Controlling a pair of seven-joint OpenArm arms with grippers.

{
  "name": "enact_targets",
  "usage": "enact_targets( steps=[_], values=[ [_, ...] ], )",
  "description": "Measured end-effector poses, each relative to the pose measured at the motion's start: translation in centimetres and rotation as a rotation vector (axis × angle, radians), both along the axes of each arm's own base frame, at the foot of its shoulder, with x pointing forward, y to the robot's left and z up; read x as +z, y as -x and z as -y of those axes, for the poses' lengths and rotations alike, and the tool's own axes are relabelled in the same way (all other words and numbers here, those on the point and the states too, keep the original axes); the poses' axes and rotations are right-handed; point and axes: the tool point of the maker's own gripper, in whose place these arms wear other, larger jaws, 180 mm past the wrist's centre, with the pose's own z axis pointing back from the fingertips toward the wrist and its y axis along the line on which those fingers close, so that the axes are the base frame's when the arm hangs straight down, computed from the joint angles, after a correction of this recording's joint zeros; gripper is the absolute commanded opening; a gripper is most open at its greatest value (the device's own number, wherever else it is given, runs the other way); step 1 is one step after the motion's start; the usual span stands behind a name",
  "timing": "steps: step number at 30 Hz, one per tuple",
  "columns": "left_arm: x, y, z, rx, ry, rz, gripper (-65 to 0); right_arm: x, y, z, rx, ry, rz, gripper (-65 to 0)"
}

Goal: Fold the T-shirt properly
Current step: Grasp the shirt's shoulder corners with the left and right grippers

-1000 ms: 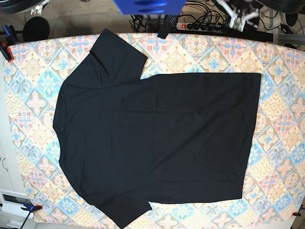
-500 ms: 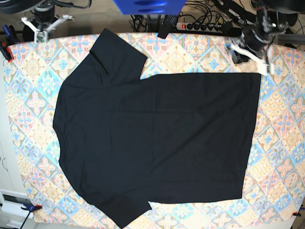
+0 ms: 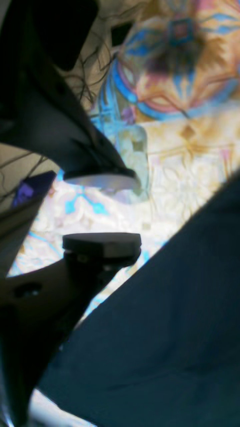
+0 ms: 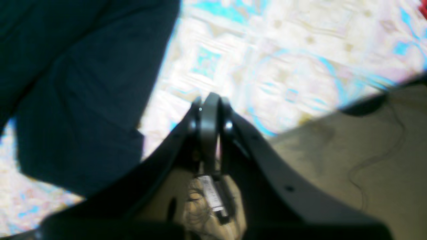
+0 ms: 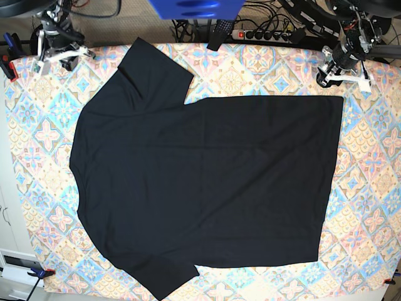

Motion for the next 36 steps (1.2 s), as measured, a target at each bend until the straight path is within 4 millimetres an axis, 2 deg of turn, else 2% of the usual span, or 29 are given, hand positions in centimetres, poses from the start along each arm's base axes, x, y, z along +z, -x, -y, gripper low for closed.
enact_targets(
  steps=[4,6,8,12,18,21,25,28,31,34,36],
  values=[
    [-0.8,-1.6,0.0,0.029,0.037,0.012,-43.1,-0.1,0.0,0.0,-0.001,-0.002,-0.004,-65.0],
    [-0.6,-2.3,-1.0,0.072,0.037,0.040,-43.1,-0.1,0.2,-0.1,0.000,-0.002,-0.007,-65.0],
    [-1.3,-2.6,-1.8,0.106,0.036,0.033,-43.1,-0.1,0.2,-0.1,0.000,-0.003,-0.007,-65.0],
    [-2.4,-3.4,-1.9,0.139,0.076,0.031,-43.1,-0.1,0.1,-0.1,0.001,-0.004,-0.005,-65.0],
    [-2.9,-5.2,-1.7,0.160,0.125,0.054,-43.7,-0.1,0.1,0.0,-0.001,-0.002,-0.005,-65.0],
    [-2.9,-5.5,-1.3,0.162,0.135,0.057,-48.2,-0.1,0.1,0.0,0.000,-0.001,-0.005,-64.4],
    [-3.0,-5.8,-1.4,0.171,0.121,0.058,-64.6,-0.2,0.2,-0.1,0.002,-0.006,-0.016,-56.1],
    [-3.0,-5.9,-1.4,0.153,0.111,0.074,-65.0,-0.7,0.5,-0.6,0.011,-0.032,-0.059,-47.8],
    [-3.0,-5.8,-1.3,0.150,0.112,0.076,-65.0,-0.6,-1.3,-0.8,0.015,-0.046,-0.040,-41.5],
    [-3.0,-5.6,-1.4,0.146,0.109,0.076,-65.0,0.1,-4.0,-1.3,0.033,-0.066,0.002,-39.2],
    [-3.0,-5.6,-1.4,0.147,0.109,0.077,-65.0,-0.2,-3.9,-1.8,0.045,-0.085,-0.021,-39.2]
  ],
)
